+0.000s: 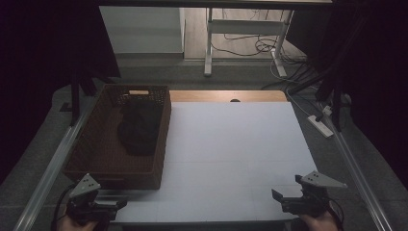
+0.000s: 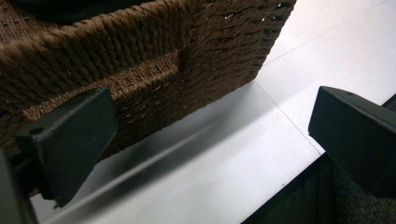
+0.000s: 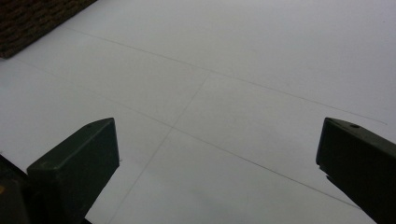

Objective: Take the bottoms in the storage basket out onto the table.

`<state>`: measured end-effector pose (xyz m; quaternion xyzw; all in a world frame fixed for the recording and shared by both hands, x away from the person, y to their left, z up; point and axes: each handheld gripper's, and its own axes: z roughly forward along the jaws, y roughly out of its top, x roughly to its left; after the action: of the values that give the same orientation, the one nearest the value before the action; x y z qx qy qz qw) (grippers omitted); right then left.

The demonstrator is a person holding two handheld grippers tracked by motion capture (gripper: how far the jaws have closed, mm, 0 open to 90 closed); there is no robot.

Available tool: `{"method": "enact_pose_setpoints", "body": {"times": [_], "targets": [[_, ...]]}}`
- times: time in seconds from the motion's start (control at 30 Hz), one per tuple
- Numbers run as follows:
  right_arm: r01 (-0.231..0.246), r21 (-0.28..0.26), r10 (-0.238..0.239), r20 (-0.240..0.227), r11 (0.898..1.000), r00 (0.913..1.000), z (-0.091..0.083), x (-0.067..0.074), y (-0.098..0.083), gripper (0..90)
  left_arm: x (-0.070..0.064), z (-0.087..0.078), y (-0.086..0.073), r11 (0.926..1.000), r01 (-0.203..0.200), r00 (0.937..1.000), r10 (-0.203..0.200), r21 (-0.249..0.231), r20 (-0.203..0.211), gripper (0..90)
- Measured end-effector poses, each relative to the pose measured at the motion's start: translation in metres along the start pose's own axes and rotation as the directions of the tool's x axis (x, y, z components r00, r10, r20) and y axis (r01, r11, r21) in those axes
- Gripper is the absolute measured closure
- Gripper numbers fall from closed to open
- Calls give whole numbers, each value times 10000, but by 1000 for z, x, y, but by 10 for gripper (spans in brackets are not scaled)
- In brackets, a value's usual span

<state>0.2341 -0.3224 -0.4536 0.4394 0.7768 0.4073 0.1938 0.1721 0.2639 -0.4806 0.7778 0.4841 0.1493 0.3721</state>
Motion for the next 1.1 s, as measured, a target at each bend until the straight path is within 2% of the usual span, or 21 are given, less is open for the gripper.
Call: {"method": "enact_pose_setpoints", "body": {"times": [0.3, 0.63, 0.97, 1.1], "targets": [[-61, 169, 63, -136, 9998, 9999, 2, -1, 1, 0, 3, 0, 0, 9999, 122, 9996, -123, 41, 270, 8], [126, 343, -108, -521, 9993, 9986, 4, 0, 1, 0, 1, 3, 1, 9995, -141, 9988, 128, 278, 465, 10], [173, 445, -143, -665, 9989, 9977, 5, -1, 1, 0, 2, 0, 0, 9999, -129, 9986, 127, 26, 519, 0], [195, 412, -167, -680, 9990, 9975, 4, 0, 1, 0, -1, -4, 1, 9990, -430, 9985, 435, -154, 343, 0]]}}
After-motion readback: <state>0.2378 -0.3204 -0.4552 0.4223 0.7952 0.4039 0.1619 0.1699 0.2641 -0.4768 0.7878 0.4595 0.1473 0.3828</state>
